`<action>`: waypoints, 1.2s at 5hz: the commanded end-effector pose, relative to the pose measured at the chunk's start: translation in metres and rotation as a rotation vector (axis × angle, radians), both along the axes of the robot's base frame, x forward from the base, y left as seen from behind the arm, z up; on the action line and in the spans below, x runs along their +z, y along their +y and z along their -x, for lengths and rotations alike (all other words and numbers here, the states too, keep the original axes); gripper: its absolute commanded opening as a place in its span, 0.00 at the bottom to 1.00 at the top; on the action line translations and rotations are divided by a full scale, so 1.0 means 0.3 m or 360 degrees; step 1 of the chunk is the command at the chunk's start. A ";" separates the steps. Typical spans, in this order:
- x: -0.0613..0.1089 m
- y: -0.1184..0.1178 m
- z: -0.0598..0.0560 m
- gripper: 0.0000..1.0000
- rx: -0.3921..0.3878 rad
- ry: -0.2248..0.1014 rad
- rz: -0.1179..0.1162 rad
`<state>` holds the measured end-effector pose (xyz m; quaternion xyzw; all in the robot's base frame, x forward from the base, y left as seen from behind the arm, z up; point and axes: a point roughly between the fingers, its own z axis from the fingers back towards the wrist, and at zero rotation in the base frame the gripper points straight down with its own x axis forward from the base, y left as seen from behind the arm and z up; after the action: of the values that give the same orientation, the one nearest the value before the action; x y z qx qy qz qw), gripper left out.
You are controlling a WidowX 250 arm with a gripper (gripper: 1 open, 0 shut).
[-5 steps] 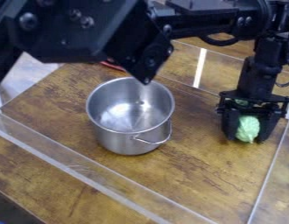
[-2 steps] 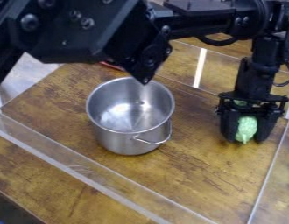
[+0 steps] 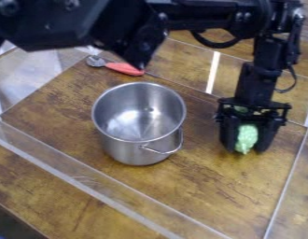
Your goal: Put the green object in the silver pot
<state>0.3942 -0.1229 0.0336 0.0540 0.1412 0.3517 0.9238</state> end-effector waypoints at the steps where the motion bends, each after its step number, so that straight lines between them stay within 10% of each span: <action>1: 0.204 0.006 -0.001 0.00 0.0160 -0.0190 0.0108; 4: 0.348 -0.051 0.064 0.00 0.0315 -0.0231 0.0152; 6: 0.461 0.012 0.034 0.00 0.0384 -0.0271 0.0156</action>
<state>0.3812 -0.1245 0.1262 0.0045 0.1311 0.4532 0.8817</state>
